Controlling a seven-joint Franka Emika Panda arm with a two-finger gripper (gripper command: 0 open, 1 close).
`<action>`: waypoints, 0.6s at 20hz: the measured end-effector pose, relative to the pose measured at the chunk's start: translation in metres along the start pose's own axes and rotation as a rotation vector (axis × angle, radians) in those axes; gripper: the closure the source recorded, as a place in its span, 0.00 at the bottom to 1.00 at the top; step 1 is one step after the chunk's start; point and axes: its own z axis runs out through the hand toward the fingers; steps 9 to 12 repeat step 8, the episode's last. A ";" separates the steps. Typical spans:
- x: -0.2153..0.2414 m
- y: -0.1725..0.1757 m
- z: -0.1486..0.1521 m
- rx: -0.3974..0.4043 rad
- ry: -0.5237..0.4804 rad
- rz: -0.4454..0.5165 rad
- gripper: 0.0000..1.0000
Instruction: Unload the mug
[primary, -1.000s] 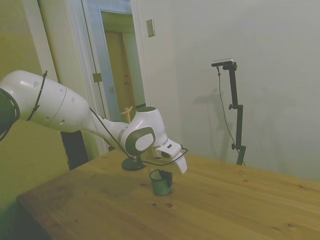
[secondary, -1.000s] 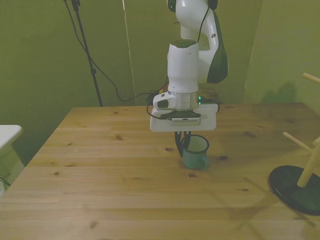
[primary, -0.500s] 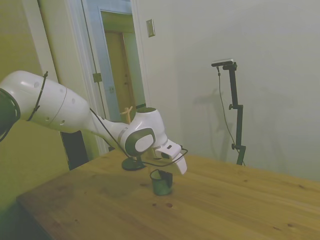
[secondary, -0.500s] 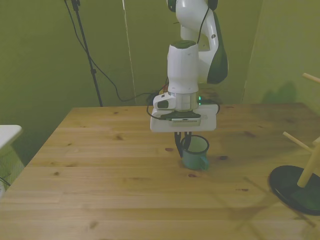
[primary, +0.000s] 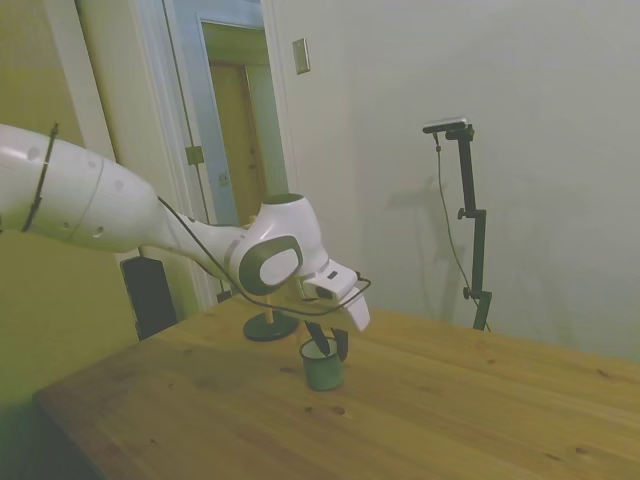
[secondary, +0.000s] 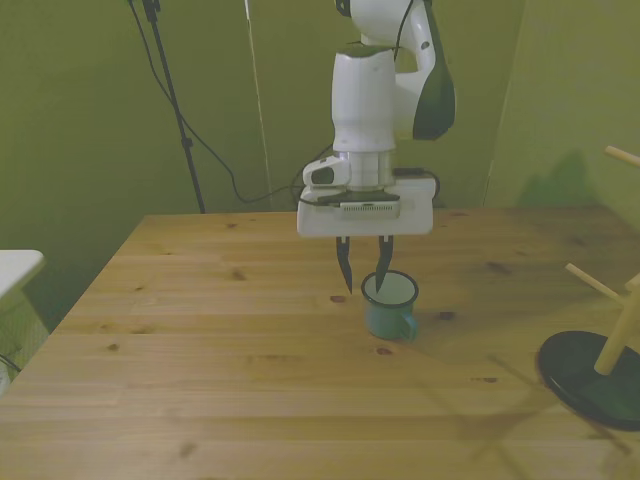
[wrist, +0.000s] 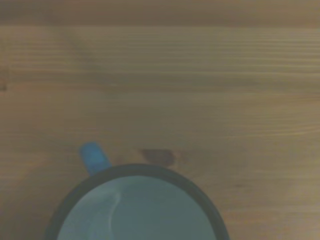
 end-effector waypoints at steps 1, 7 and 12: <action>-0.003 -0.002 -0.008 0.000 -0.008 -0.005 0.00; -0.033 -0.040 -0.035 0.005 -0.055 -0.046 0.00; -0.037 -0.047 -0.038 0.006 -0.060 -0.055 0.00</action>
